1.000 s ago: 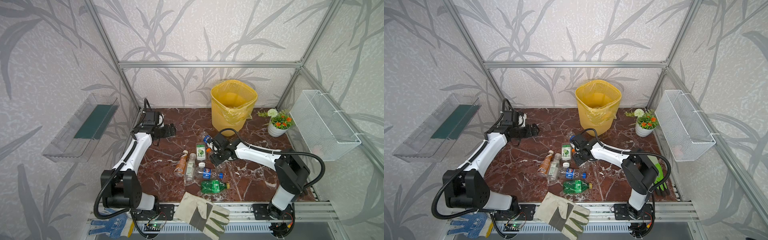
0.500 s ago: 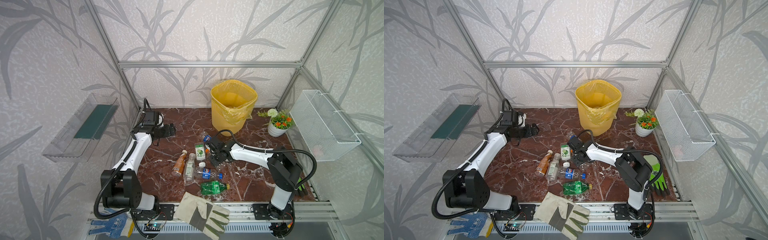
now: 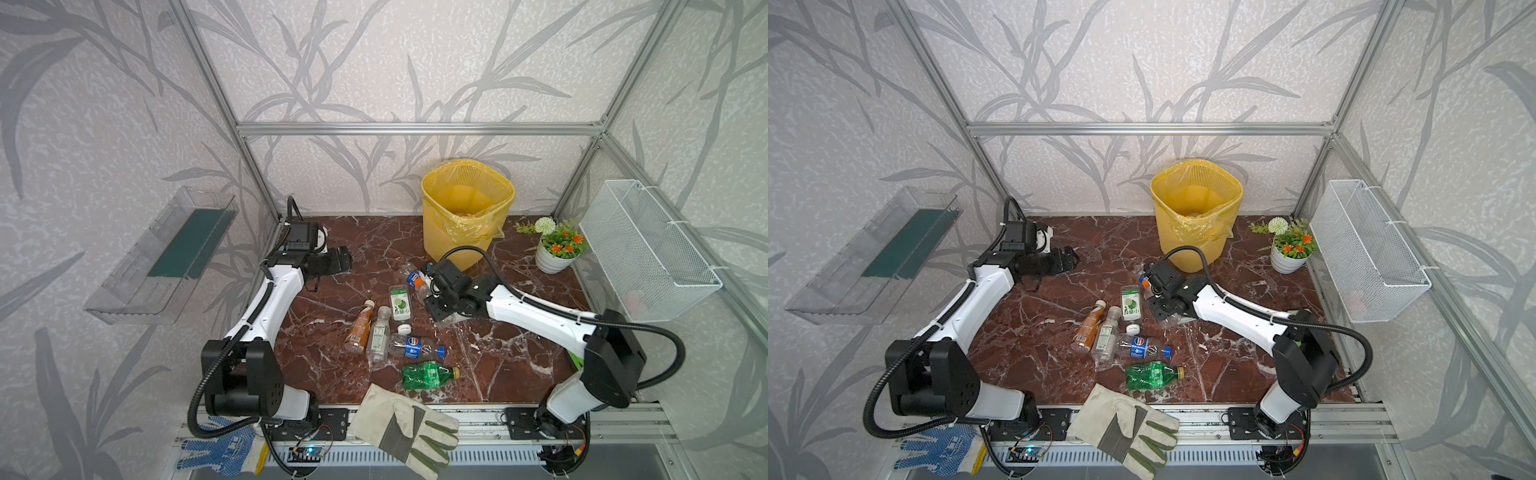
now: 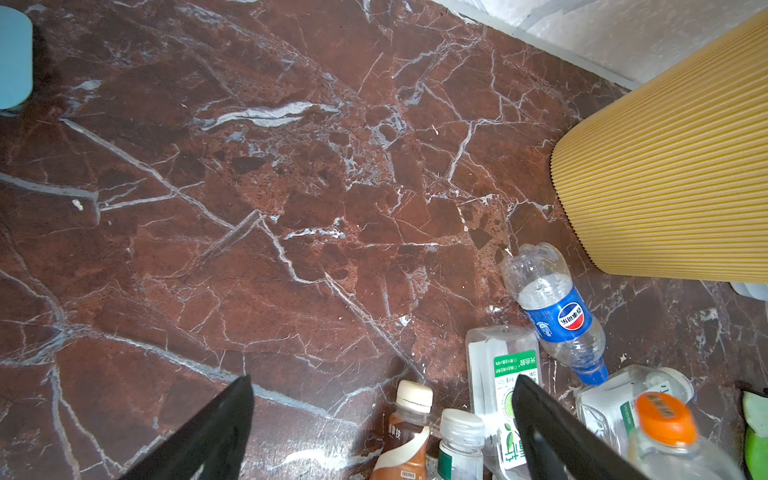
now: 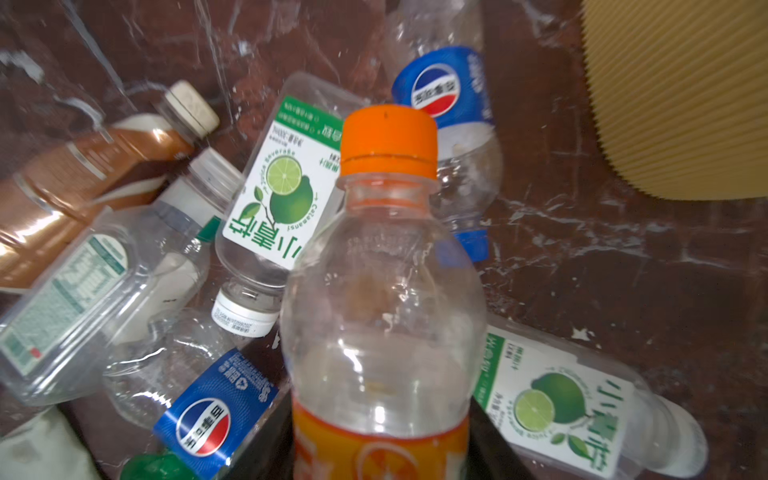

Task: Throw the plastic bottles in the bin
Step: 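Grasp the orange-capped clear bottle with the right gripper, then carry the orange-capped bottle over the yellow bin and open the right gripper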

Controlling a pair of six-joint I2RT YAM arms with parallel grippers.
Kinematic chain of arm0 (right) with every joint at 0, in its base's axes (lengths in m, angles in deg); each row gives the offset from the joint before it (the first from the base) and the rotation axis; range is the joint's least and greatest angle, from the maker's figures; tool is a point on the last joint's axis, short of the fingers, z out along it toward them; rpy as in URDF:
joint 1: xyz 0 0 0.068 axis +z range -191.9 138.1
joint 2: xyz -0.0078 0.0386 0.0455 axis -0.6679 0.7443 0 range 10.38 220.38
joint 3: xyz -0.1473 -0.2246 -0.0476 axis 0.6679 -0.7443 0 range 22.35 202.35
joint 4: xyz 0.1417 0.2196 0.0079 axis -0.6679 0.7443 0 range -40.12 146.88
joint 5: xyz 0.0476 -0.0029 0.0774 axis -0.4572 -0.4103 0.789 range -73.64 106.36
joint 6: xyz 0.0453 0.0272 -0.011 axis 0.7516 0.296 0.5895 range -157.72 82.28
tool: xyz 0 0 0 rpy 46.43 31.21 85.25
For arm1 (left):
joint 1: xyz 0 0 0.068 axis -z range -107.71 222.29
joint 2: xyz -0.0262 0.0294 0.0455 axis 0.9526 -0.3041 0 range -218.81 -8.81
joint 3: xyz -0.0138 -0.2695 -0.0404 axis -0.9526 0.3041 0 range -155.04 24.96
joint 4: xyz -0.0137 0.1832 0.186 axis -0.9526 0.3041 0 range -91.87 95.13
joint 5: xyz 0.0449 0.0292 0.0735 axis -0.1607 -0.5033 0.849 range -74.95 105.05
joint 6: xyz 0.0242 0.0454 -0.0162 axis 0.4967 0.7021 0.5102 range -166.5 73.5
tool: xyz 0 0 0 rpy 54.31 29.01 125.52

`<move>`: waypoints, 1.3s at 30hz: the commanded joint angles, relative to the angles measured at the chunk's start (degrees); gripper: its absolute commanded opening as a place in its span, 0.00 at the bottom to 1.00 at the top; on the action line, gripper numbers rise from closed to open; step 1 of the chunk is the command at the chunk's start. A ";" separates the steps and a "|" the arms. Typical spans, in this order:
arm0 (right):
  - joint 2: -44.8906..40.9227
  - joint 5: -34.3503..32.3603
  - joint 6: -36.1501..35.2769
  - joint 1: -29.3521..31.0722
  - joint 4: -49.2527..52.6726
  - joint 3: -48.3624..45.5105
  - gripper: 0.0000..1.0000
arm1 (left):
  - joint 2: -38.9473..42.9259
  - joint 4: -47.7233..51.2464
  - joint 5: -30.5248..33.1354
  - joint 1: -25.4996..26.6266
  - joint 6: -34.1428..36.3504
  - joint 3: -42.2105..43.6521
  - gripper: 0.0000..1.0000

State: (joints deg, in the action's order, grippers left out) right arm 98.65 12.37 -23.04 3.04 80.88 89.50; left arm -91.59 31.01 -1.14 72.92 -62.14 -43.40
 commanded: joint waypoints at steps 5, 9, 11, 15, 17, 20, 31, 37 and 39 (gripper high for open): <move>-23.02 3.14 11.82 -11.49 -8.61 -16.61 0.52 | -1.35 -0.59 -1.56 -0.42 -0.77 0.86 0.96; -36.16 6.53 19.24 -22.23 -10.64 -28.30 0.52 | -1.65 -0.83 -2.11 -0.41 -0.89 0.95 0.96; -41.27 7.82 21.43 -28.07 -9.89 -33.09 0.52 | -1.80 -0.91 -2.36 -0.36 -1.09 0.96 0.96; -45.90 13.74 26.40 -38.78 -9.70 -39.27 0.52 | -1.94 -0.87 -2.13 -0.40 -1.04 1.14 0.96; -45.88 16.38 27.71 -42.48 -10.52 -41.20 0.52 | -1.93 -0.95 -1.88 -0.42 -0.97 1.29 0.96; -44.74 15.83 27.32 -44.78 -11.21 -42.46 0.52 | -2.24 -0.91 -1.80 -0.38 -0.97 1.29 0.96; -28.31 30.88 30.22 -45.22 -19.73 -1.77 0.54 | -2.42 -0.61 -0.61 -0.37 -0.54 1.04 0.96; -14.76 32.58 33.37 -45.14 -15.57 18.70 0.99 | 0.18 2.06 -0.23 -0.37 -1.76 0.47 0.99; -14.73 34.29 33.02 -45.73 -15.66 14.93 0.99 | 2.51 2.17 -0.52 -0.37 -2.53 1.67 0.99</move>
State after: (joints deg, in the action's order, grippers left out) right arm 81.66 43.11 9.00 -42.02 60.75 108.26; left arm -92.97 31.28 -2.18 72.90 -63.60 -42.37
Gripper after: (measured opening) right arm 0.990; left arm 0.992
